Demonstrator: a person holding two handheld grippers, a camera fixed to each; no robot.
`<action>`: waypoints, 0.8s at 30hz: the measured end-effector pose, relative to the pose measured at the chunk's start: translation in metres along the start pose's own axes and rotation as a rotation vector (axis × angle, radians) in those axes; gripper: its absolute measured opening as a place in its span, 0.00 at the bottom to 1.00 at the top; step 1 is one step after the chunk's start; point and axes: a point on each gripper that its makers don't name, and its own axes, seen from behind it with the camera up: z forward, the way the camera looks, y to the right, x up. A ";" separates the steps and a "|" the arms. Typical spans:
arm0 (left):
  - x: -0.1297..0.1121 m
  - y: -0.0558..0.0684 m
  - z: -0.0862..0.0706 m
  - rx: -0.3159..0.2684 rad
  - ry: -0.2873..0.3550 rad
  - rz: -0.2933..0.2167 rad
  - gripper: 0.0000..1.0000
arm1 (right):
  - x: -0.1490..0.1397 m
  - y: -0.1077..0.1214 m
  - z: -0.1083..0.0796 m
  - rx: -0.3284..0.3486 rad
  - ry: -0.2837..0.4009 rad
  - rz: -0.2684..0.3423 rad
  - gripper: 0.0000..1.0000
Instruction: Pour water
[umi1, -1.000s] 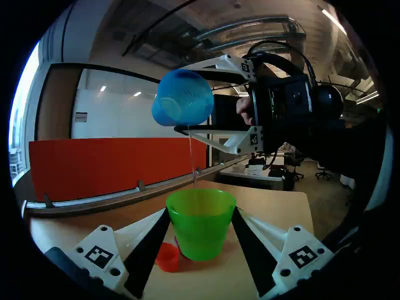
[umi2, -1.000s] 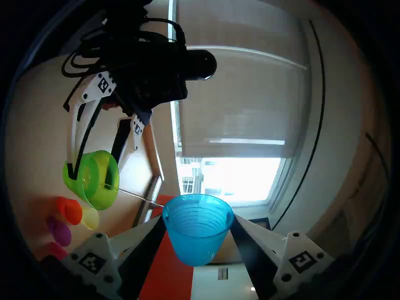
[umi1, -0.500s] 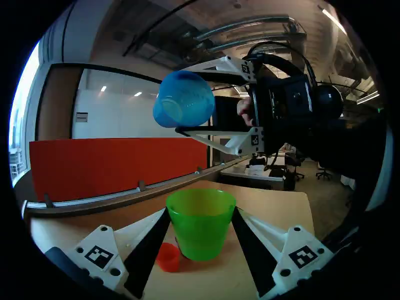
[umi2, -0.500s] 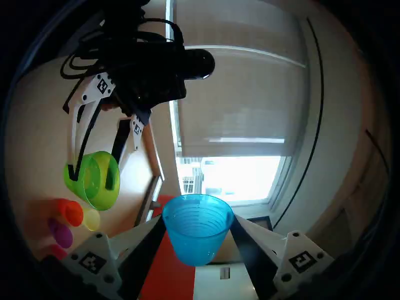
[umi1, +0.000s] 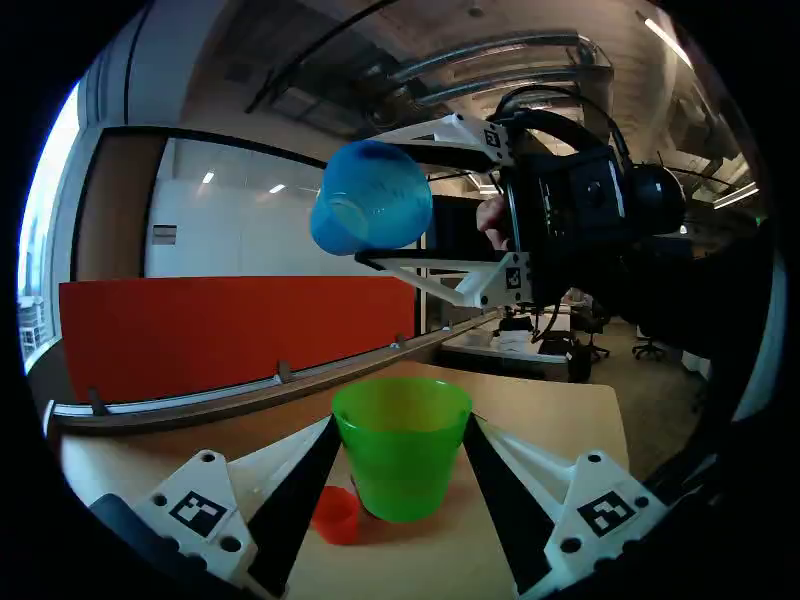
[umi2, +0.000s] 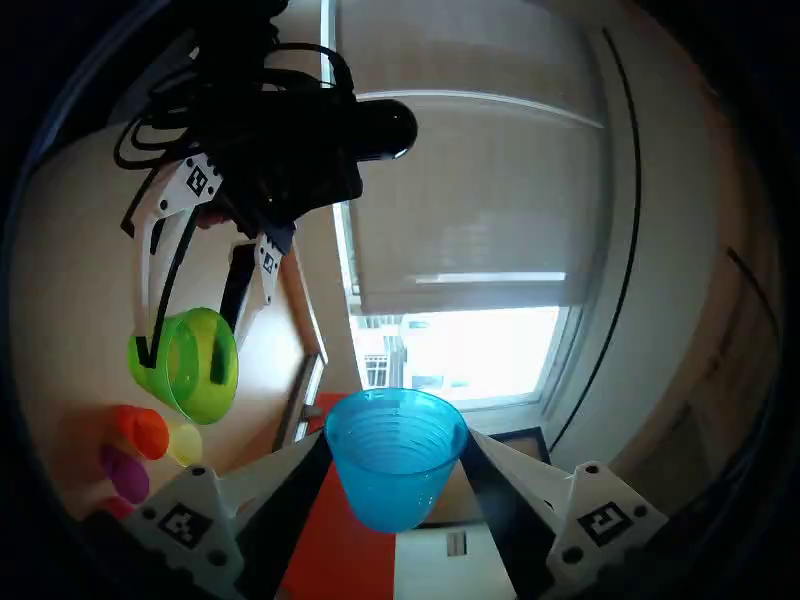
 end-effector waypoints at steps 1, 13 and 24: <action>0.000 0.000 0.000 0.000 -0.001 0.000 0.85 | 0.000 0.000 0.000 -0.001 -0.001 0.002 0.91; 0.002 0.001 -0.002 0.001 -0.001 0.002 0.85 | -0.004 0.000 -0.004 -0.004 0.002 0.145 0.91; 0.004 -0.002 -0.003 0.009 -0.002 0.006 0.85 | -0.006 0.000 -0.007 -0.008 0.007 0.338 0.91</action>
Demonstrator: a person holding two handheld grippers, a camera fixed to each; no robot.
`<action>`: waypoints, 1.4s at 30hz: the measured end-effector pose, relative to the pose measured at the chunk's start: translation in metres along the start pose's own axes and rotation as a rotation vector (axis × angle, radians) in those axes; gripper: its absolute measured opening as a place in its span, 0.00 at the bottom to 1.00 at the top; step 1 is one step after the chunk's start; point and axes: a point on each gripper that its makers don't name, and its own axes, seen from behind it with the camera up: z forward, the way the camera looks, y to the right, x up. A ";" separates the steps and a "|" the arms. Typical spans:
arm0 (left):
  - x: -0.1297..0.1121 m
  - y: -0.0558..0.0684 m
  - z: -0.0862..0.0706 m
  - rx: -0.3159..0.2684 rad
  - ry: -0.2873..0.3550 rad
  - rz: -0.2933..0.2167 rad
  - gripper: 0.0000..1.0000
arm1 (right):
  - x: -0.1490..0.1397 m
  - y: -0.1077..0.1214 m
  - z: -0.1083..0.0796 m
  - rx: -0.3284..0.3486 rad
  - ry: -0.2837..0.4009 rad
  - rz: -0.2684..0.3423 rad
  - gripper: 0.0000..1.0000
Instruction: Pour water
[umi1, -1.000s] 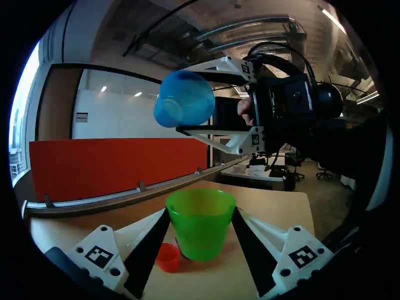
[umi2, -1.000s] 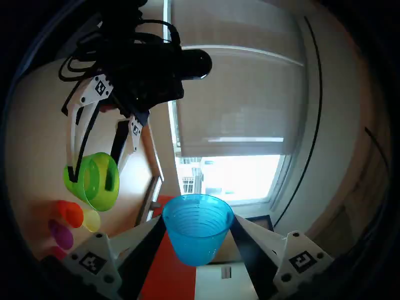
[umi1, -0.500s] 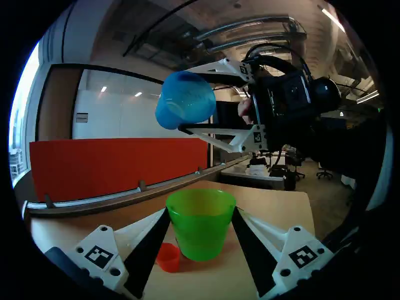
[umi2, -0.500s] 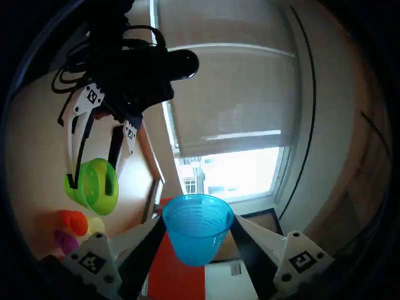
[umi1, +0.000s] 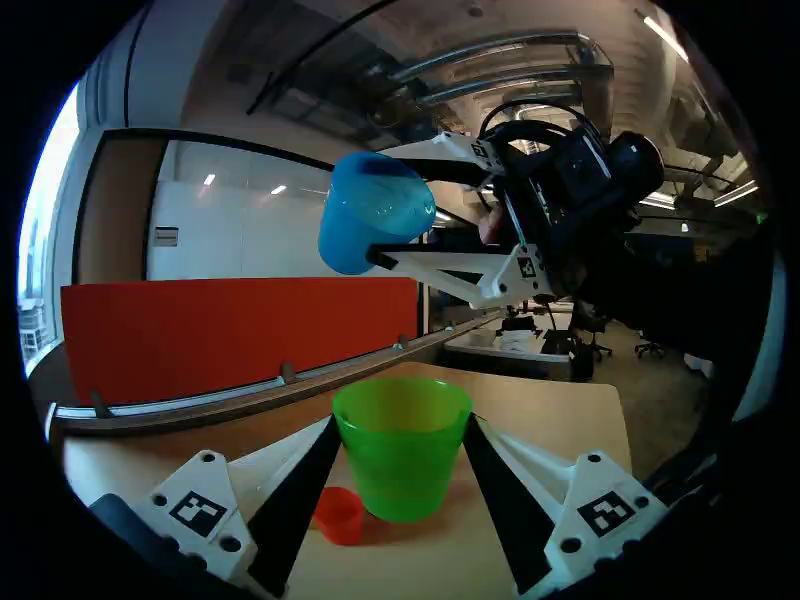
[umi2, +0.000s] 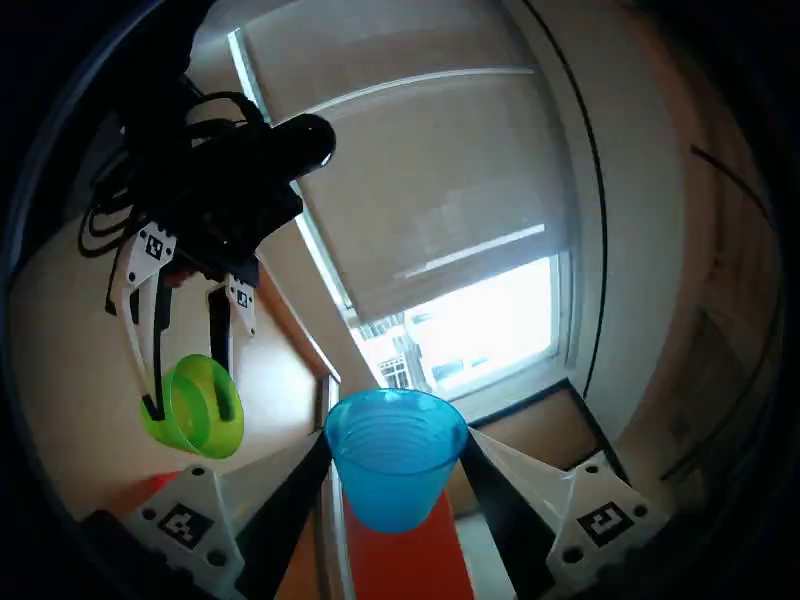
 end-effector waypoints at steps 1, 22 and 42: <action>0.000 0.000 0.000 0.001 -0.001 0.001 0.85 | 0.000 -0.001 -0.001 0.001 0.001 0.025 0.91; -0.002 -0.002 0.000 0.011 -0.014 0.011 0.85 | -0.015 -0.012 -0.008 0.012 -0.013 0.550 0.91; -0.006 -0.004 -0.003 0.019 -0.027 0.011 0.85 | -0.018 -0.026 -0.008 0.062 -0.023 0.934 0.91</action>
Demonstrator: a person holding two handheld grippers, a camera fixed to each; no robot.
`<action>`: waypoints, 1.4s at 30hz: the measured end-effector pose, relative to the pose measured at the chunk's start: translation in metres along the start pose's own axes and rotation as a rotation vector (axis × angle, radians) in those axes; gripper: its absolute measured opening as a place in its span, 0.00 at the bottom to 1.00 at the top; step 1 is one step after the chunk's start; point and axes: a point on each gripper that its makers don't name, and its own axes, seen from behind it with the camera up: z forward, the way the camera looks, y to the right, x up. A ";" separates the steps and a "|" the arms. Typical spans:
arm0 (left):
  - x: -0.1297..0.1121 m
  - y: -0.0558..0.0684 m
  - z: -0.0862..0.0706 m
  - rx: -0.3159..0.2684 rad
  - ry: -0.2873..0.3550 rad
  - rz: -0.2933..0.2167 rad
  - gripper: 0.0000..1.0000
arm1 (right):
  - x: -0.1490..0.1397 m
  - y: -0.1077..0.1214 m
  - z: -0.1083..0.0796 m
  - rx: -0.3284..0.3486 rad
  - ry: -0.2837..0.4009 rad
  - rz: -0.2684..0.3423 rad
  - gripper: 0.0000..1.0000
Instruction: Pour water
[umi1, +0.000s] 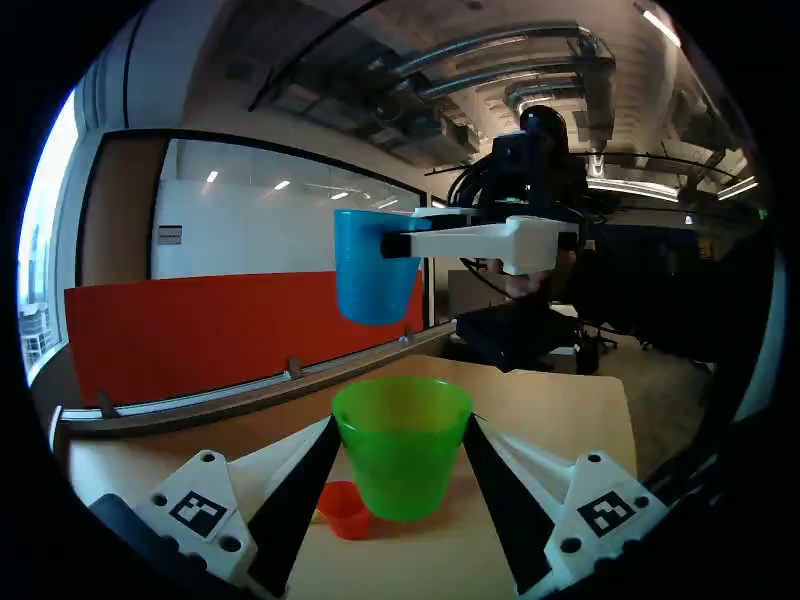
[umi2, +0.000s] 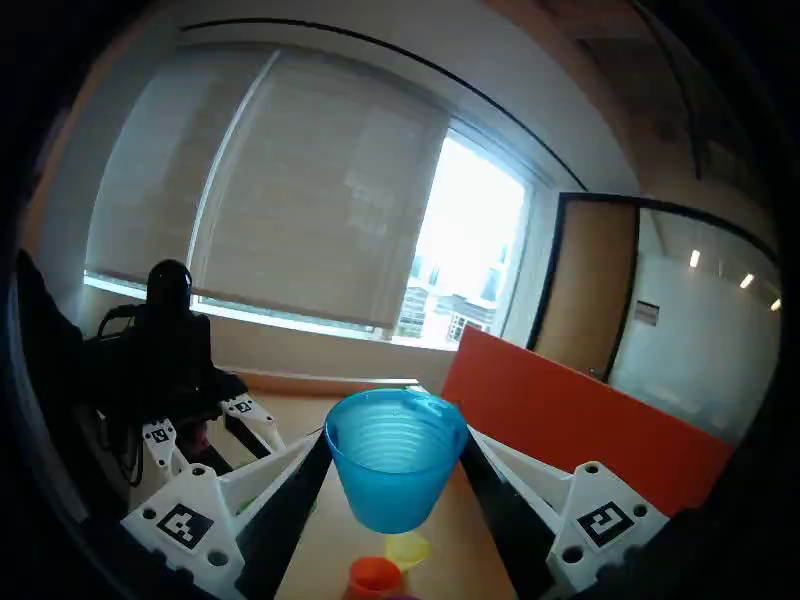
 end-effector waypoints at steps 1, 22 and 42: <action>0.000 0.000 0.000 0.000 -0.002 0.000 0.85 | -0.001 0.000 0.000 0.002 -0.003 0.014 0.91; -0.006 -0.005 -0.004 0.015 -0.018 -0.002 0.85 | -0.015 0.005 -0.011 -0.007 -0.027 0.132 0.91; -0.030 -0.008 0.005 0.009 -0.107 0.008 0.85 | -0.051 0.014 -0.040 -0.021 -0.072 0.160 0.91</action>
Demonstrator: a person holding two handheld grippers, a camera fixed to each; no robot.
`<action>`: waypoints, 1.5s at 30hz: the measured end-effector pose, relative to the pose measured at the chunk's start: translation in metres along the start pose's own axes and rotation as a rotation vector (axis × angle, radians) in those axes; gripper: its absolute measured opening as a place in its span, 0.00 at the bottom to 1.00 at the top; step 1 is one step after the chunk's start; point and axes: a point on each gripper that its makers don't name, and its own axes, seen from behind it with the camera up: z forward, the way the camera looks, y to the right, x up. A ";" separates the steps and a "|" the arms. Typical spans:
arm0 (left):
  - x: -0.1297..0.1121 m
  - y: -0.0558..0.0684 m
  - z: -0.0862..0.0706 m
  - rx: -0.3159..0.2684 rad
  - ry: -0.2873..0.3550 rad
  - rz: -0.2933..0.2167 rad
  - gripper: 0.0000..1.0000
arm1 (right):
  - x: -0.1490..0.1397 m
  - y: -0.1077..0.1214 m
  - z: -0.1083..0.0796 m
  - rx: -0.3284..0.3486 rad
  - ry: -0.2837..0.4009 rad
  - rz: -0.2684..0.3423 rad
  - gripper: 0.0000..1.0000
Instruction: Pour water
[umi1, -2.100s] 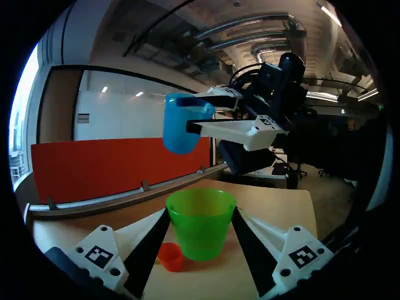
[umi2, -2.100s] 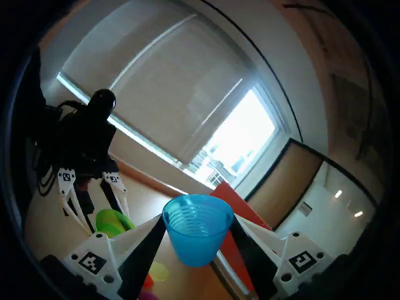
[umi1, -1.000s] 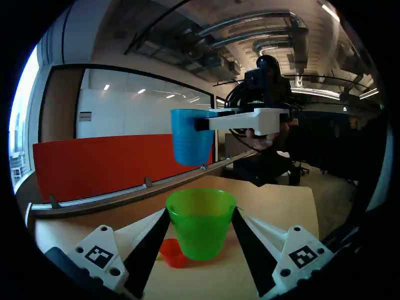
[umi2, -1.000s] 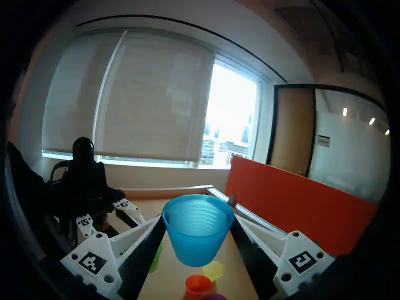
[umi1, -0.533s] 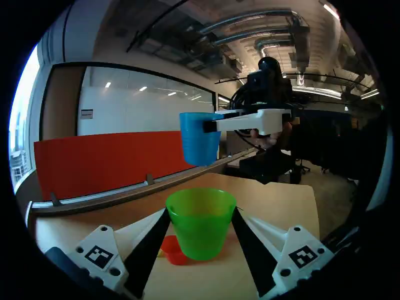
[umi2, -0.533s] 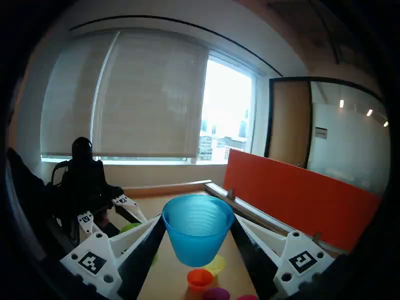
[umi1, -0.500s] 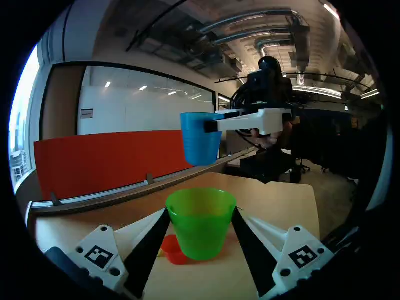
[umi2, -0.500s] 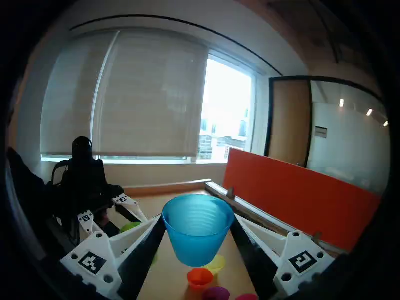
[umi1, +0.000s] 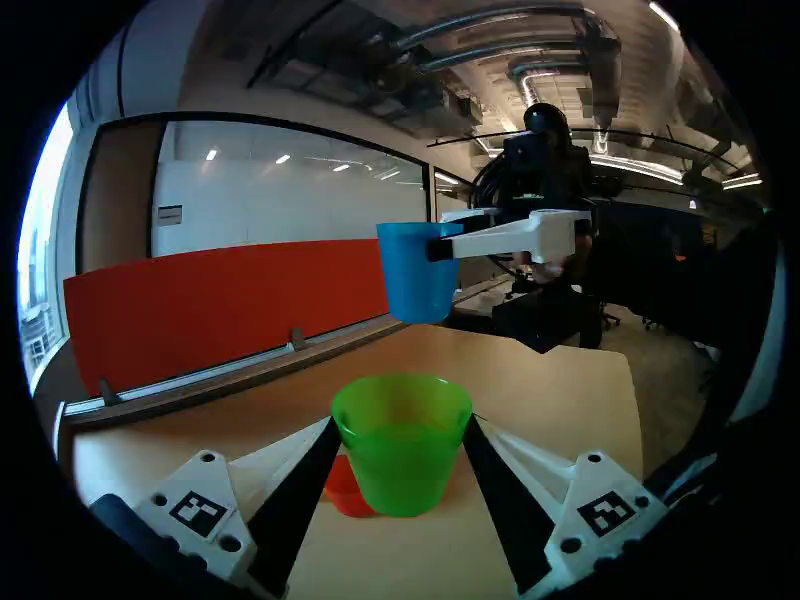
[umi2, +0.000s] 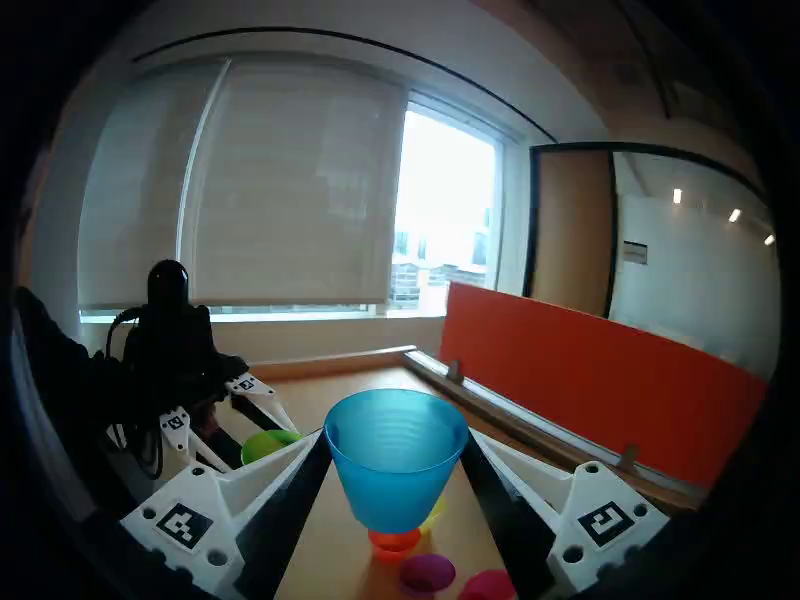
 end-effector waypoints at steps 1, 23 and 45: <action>-0.001 0.000 0.001 -0.001 -0.003 -0.001 0.85 | -0.002 0.001 -0.001 0.000 -0.001 0.003 0.91; -0.031 0.001 0.018 -0.038 -0.128 0.031 0.85 | -0.051 0.005 -0.018 0.007 -0.067 0.022 0.91; -0.066 0.001 0.034 -0.070 -0.229 0.040 0.85 | -0.116 0.017 -0.024 0.001 -0.159 0.004 0.92</action>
